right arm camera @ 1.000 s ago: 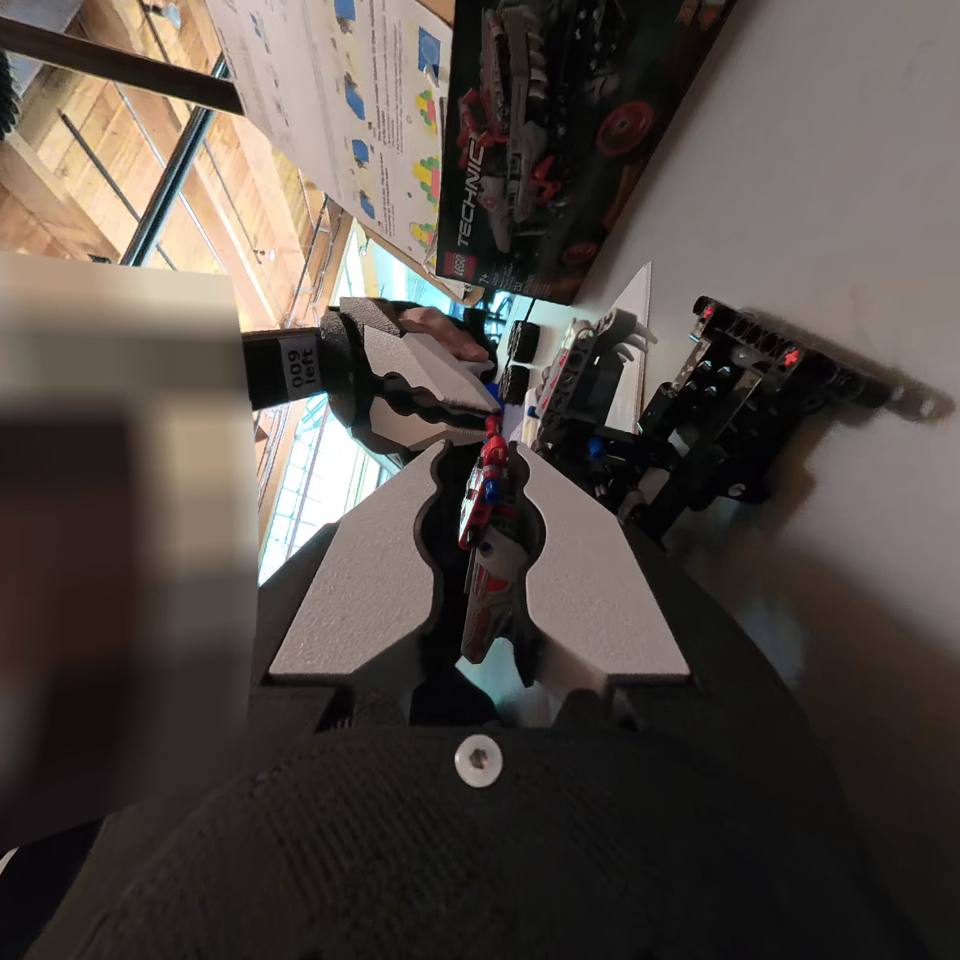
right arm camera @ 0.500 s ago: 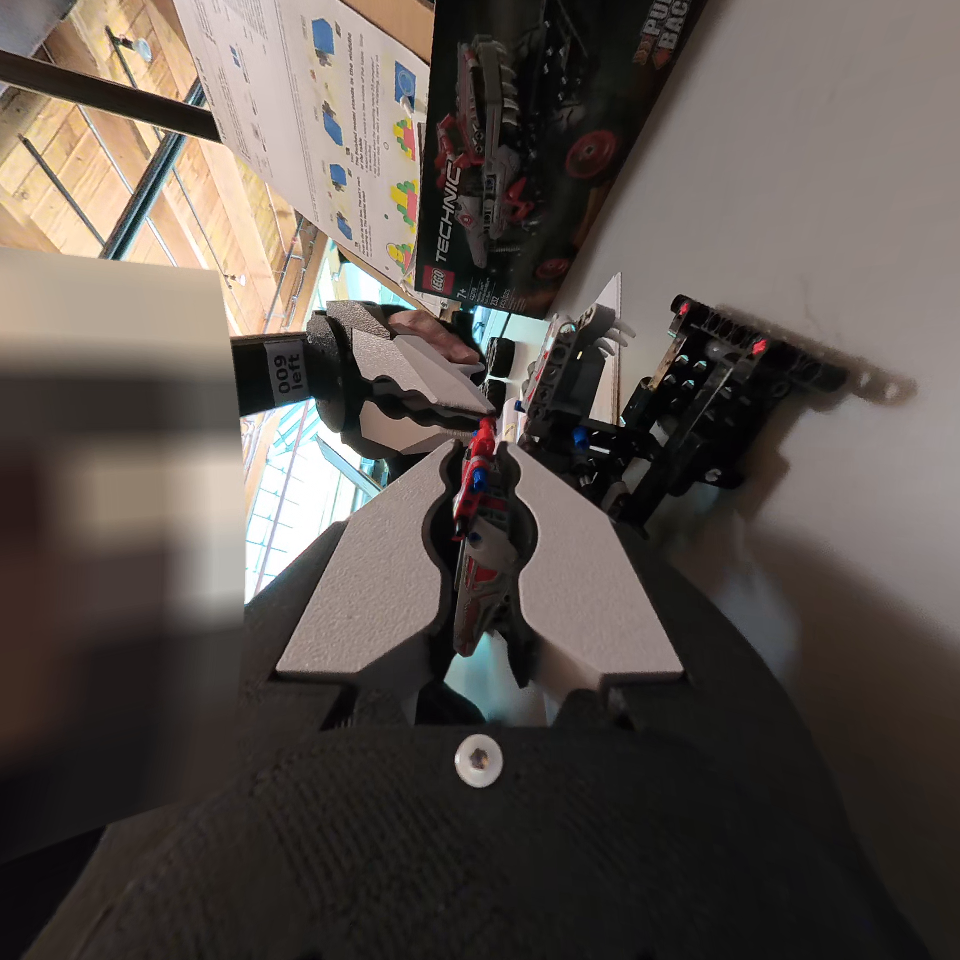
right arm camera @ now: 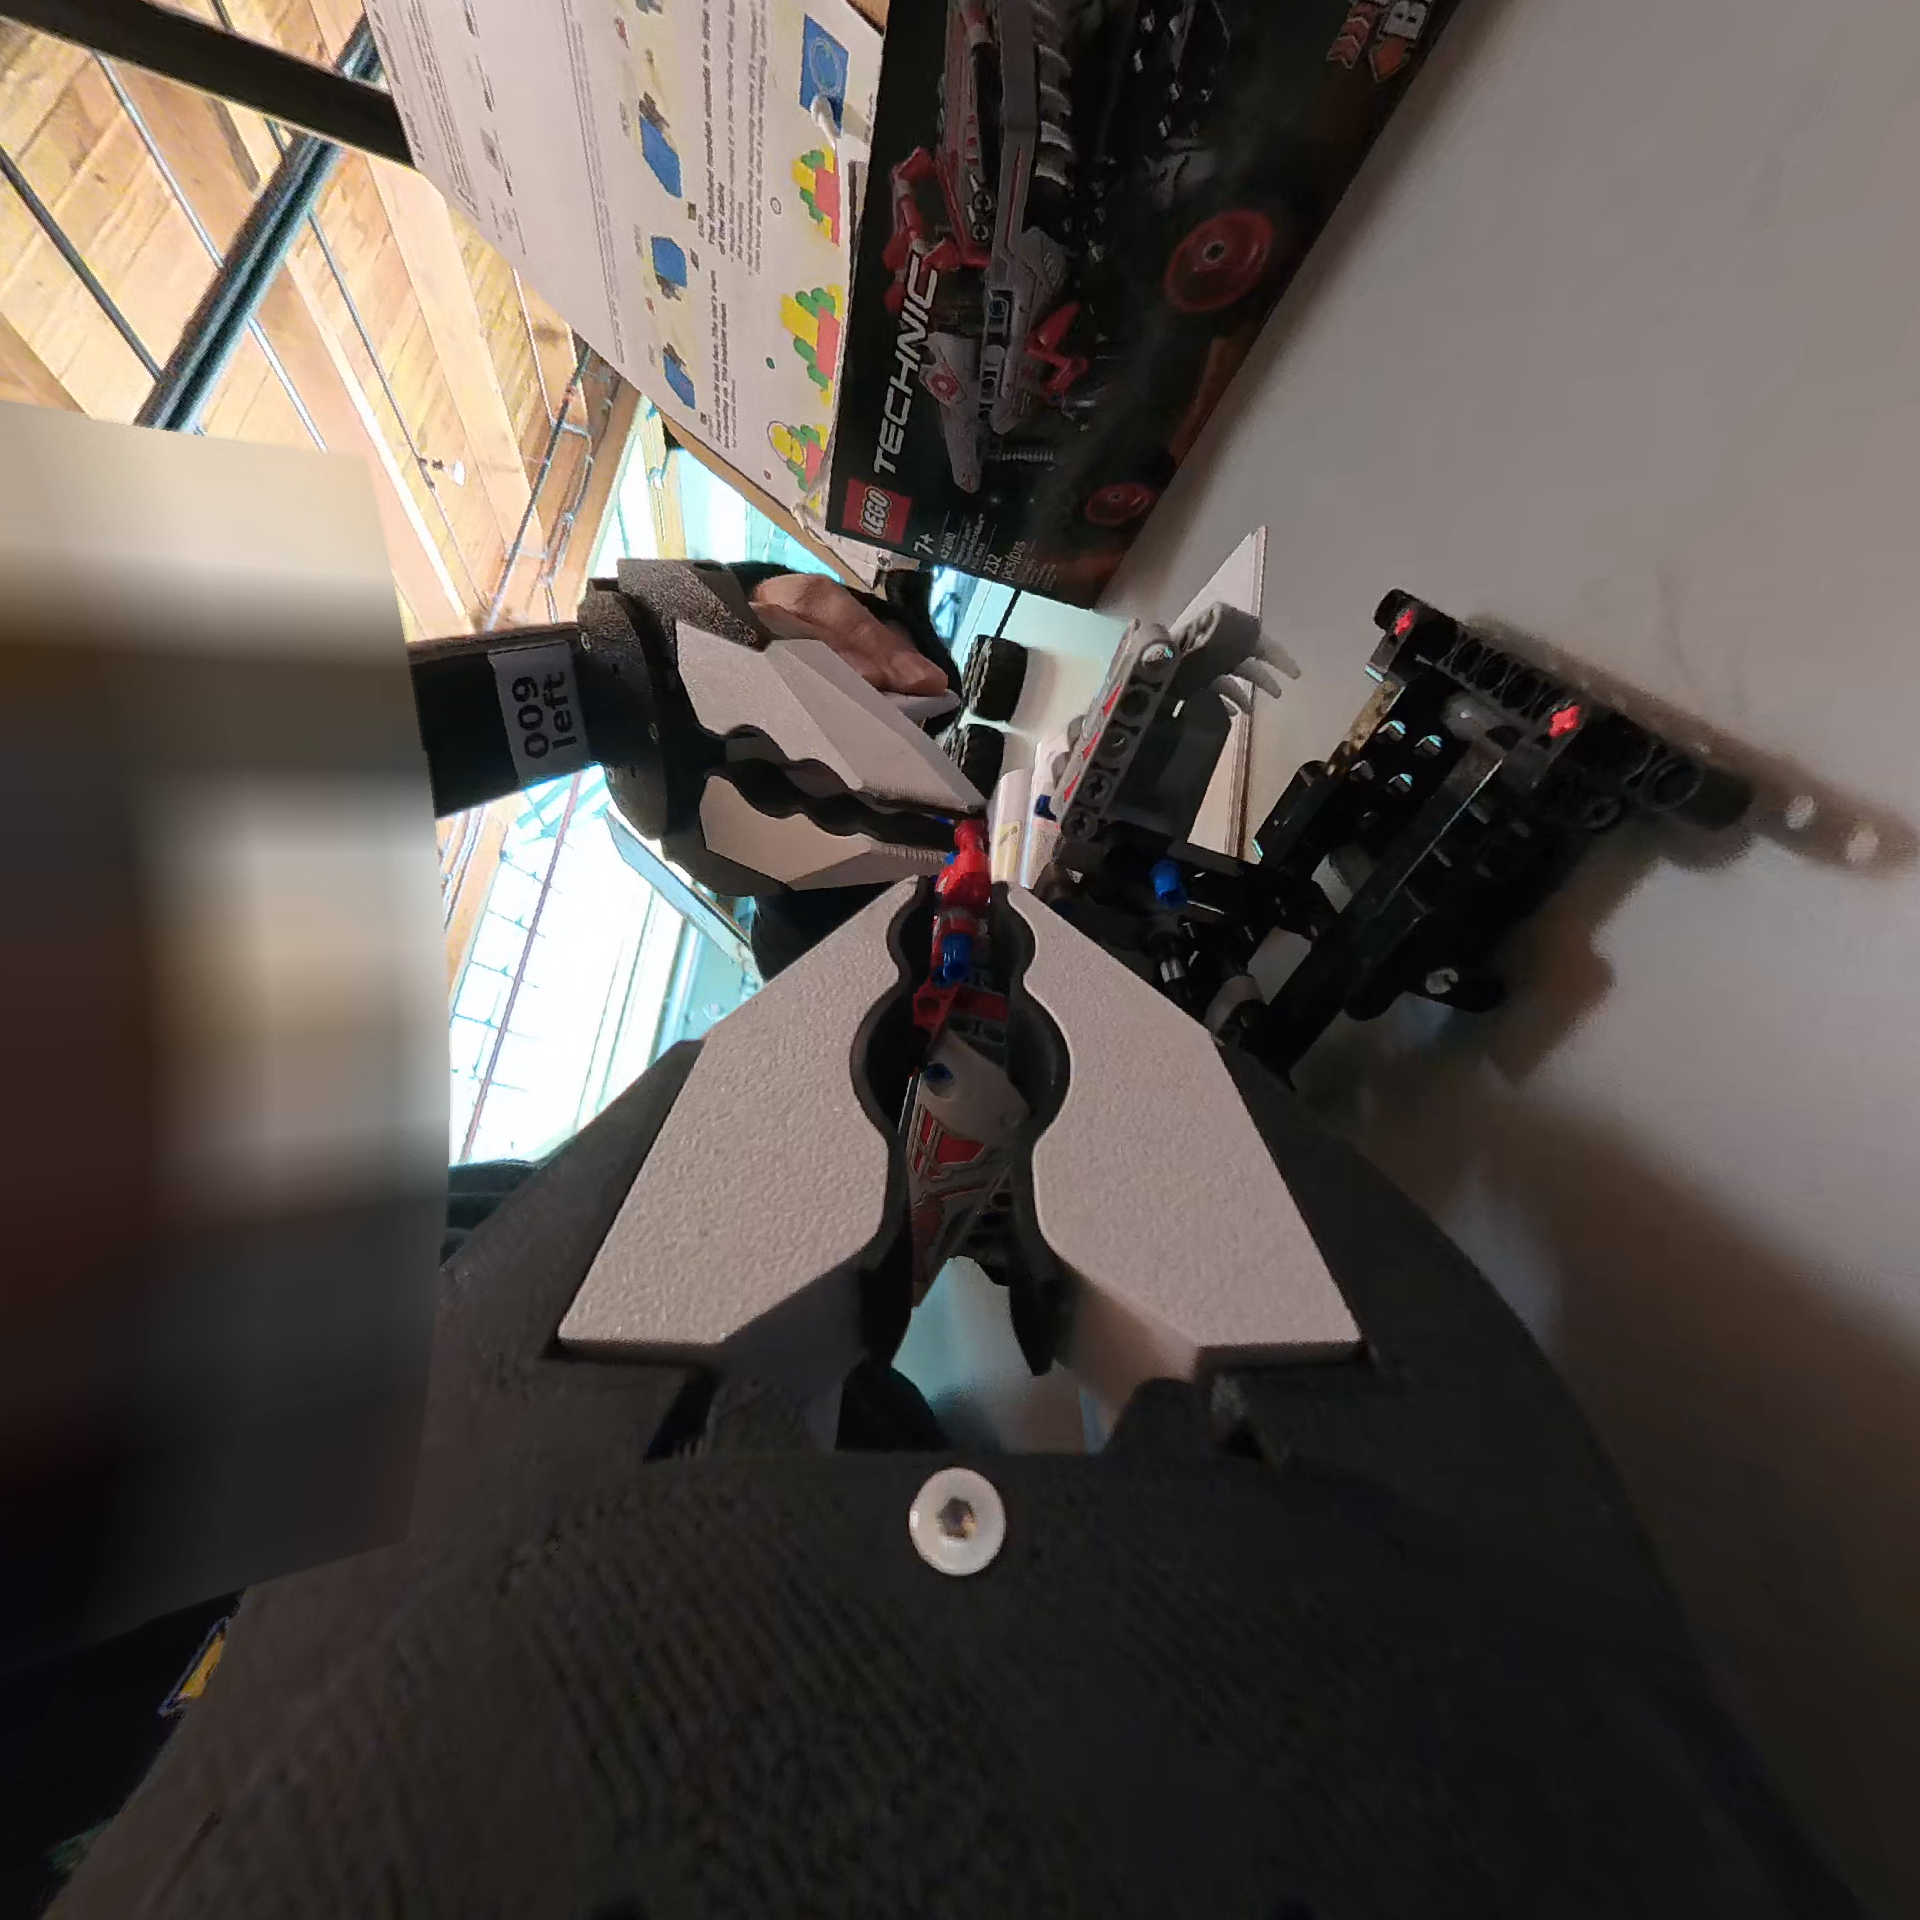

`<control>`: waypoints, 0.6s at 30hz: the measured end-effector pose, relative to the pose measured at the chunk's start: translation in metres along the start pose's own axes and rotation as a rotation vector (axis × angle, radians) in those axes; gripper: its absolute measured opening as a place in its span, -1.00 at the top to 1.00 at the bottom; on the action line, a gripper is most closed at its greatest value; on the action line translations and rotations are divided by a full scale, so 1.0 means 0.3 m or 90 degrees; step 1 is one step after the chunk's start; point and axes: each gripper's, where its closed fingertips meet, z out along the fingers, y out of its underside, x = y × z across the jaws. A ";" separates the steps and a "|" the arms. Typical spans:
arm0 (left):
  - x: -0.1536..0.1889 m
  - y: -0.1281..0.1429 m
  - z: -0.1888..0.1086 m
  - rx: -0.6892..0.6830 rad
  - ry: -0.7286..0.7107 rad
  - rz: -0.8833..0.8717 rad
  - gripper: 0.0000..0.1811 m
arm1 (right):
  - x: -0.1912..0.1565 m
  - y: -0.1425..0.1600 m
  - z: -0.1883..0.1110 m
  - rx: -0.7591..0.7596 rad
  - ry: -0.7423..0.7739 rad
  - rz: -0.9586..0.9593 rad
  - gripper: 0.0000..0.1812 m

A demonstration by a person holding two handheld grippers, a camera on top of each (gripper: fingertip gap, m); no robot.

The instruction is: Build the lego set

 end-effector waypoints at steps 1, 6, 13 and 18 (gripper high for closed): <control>-0.004 0.000 0.000 0.000 -0.004 -0.001 0.97 | -0.001 0.001 0.002 -0.009 0.002 -0.005 0.90; -0.005 0.006 -0.005 0.003 0.017 -0.012 0.97 | -0.002 0.002 0.011 -0.042 0.002 -0.032 0.90; 0.000 0.000 0.011 0.024 0.063 -0.047 0.97 | 0.006 -0.001 -0.001 -0.048 -0.005 -0.047 0.90; -0.005 0.002 0.015 0.064 0.083 -0.031 0.97 | 0.007 0.000 0.001 -0.065 -0.015 -0.050 0.89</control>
